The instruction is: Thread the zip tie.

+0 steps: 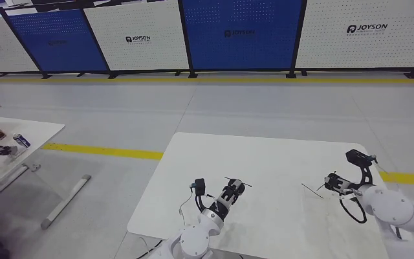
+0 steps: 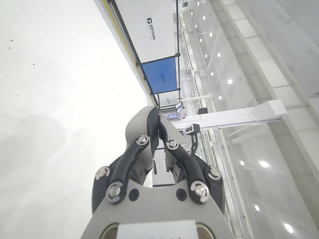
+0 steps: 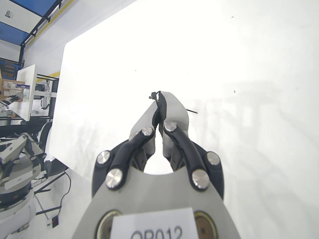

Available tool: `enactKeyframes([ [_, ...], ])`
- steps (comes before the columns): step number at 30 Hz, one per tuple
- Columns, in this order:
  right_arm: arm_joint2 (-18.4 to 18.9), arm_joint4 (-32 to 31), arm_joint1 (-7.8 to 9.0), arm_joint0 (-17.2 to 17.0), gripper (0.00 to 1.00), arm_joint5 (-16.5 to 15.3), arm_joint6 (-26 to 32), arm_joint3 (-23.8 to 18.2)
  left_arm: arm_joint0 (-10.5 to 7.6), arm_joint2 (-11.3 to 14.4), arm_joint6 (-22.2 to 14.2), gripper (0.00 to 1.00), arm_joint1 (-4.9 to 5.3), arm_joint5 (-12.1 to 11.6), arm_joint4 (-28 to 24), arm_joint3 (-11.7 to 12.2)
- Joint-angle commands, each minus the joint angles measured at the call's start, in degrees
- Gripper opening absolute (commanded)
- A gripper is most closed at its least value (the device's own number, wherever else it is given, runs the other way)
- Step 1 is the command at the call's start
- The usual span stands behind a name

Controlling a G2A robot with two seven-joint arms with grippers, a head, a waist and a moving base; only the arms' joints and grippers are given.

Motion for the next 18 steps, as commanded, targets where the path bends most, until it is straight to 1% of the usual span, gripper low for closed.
enactKeyframes([
  [1, 0.2, 0.2, -0.09, -0.6, 0.00, -0.5, -2.8, -0.9, 0.00, 0.0, 0.0, 0.00, 0.00, 0.0, 0.0, 0.0],
  [4, 0.9, 0.8, -0.18, -2.8, 0.00, -1.7, -7.6, -4.2, 0.00, 0.0, 0.0, 0.00, 0.00, 0.0, 0.0, 0.0],
  [6, 2.1, 2.3, -0.25, -5.4, 0.00, -3.5, -12.4, -7.4, 0.00, 0.0, 0.0, 0.00, 0.00, 0.0, 0.0, 0.0],
  [7, 2.8, 3.5, -0.30, -6.5, 0.00, -4.7, -14.3, -8.7, 0.00, 0.0, 0.0, 0.00, 0.00, 0.0, 0.0, 0.0],
  [8, 3.5, 4.6, -0.34, -8.0, 0.00, -6.9, -17.1, -10.0, 0.00, 0.0, 0.0, 0.00, 0.00, 0.0, 0.0, 0.0],
  [9, 3.8, 5.3, -0.39, -9.3, 0.00, -8.3, -19.0, -10.7, 0.00, 0.0, 0.0, 0.00, 0.00, 0.0, 0.0, 0.0],
  [11, 4.0, 6.9, -0.44, -11.1, 0.00, -11.2, -20.5, -11.4, 0.00, 0.0, 0.0, 0.00, 0.00, 0.0, 0.0, 0.0],
  [12, 4.1, 8.5, -0.43, -11.5, 0.00, -13.5, -19.8, -11.2, 0.00, 0.0, 0.0, 0.00, 0.00, 0.0, 0.0, 0.0],
  [18, 4.1, 8.5, -0.43, -11.5, 0.00, -13.5, -19.8, -11.2, 0.00, 0.0, 0.0, 0.00, 0.00, 0.0, 0.0, 0.0],
])
